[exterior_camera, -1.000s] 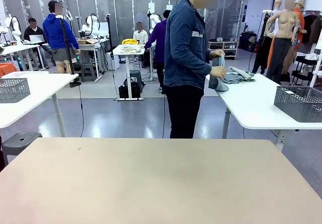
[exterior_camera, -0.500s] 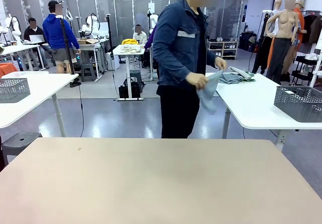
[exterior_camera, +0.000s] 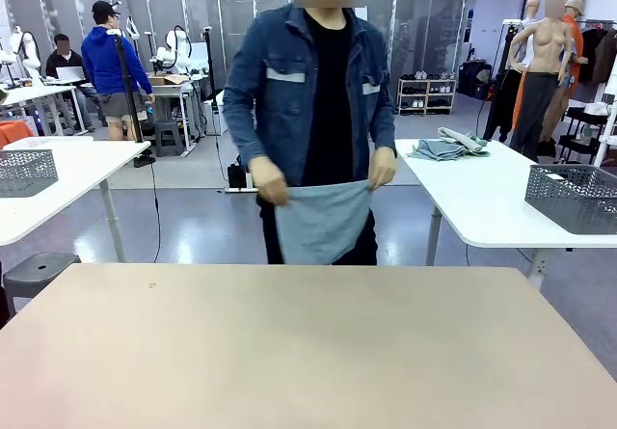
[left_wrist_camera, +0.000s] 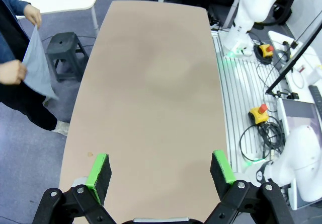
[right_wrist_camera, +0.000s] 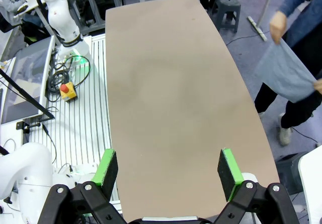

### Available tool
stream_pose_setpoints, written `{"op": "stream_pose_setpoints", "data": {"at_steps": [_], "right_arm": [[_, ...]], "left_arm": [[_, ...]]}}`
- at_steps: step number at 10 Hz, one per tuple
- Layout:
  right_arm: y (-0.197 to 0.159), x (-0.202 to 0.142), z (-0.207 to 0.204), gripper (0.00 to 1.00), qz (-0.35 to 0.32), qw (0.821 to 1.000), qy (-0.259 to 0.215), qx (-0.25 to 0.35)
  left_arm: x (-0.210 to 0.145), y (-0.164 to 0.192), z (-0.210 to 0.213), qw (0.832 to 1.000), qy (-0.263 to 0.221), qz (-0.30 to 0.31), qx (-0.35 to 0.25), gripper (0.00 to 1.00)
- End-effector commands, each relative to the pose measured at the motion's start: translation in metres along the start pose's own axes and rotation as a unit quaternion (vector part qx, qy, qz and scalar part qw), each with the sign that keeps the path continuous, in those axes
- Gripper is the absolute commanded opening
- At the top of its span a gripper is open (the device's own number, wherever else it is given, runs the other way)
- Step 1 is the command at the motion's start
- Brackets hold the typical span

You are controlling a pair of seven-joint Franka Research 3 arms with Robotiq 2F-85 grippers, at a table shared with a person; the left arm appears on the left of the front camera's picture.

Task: Fold the towels and place them in the basket.
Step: When a person lays out a Towel with hook on the table, fold it in half twice.

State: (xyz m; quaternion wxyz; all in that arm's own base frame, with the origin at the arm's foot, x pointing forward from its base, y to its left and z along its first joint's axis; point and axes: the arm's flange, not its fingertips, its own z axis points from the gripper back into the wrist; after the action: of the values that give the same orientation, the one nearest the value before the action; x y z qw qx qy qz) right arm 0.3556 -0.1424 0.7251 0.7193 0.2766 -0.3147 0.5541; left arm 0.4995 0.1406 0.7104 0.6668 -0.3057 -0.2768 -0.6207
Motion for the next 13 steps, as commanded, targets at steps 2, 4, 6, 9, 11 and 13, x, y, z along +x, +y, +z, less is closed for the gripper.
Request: {"op": "stream_pose_setpoints", "data": {"at_steps": [2,4,6,9,11,13], "right_arm": [[0.0006,0.0003,-0.0003,1.00,0.001,1.000,-0.001,0.001],[0.0006,0.0003,-0.0003,1.00,0.001,1.000,-0.001,0.001],[0.0006,0.0003,-0.0003,1.00,0.001,1.000,-0.001,0.001],[0.0006,0.0003,-0.0003,1.00,0.001,1.000,-0.001,0.001],[0.0006,0.0003,-0.0003,1.00,0.001,1.000,-0.001,0.001],[0.0006,0.0003,-0.0003,1.00,0.001,1.000,-0.001,0.001]], "left_arm": [[-0.0006,-0.0005,-0.0005,1.000,-0.002,-0.001,0.001,1.00],[-0.0006,-0.0005,-0.0005,1.000,-0.002,-0.001,0.001,1.00],[-0.0006,-0.0005,-0.0005,1.000,-0.002,-0.001,0.001,1.00],[-0.0006,-0.0005,-0.0005,1.000,-0.002,-0.001,0.001,1.00],[-0.0006,-0.0005,-0.0005,1.000,-0.002,-0.001,0.001,1.00],[-0.0006,-0.0005,-0.0005,1.000,-0.002,-0.001,0.001,1.00]]}}
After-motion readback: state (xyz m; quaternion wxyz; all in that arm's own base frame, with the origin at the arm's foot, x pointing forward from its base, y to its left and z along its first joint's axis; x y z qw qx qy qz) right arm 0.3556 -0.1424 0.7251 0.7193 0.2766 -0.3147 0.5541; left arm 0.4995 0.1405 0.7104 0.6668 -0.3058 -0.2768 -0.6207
